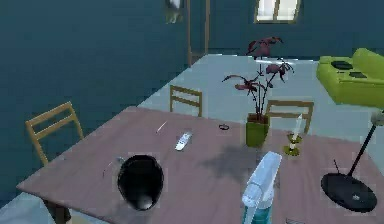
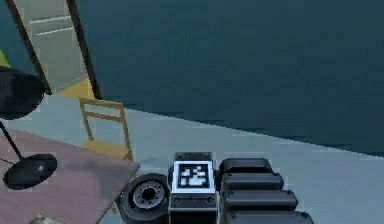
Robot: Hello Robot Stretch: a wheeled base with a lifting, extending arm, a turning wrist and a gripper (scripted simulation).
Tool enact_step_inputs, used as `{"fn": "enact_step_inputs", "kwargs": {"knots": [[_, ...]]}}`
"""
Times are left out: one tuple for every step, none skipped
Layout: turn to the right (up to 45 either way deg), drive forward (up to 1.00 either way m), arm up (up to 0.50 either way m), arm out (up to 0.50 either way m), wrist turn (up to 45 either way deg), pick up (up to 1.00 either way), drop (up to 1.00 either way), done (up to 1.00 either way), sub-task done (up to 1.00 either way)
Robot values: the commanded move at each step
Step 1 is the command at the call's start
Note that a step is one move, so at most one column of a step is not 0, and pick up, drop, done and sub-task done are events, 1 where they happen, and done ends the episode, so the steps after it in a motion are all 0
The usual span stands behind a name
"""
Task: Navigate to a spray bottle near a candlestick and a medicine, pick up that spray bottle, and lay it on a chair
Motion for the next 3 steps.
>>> {"fn": "enact_step_inputs", "kwargs": {"knots": [[45.0,0.00,0.00,0.00,0.0,0.00,0.00,0.00,0.00],[45.0,0.00,0.00,0.00,0.0,0.00,0.00,0.00,0.00],[24.0,0.00,0.00,0.00,0.0,0.00,0.00,0.00,0.00]]}}
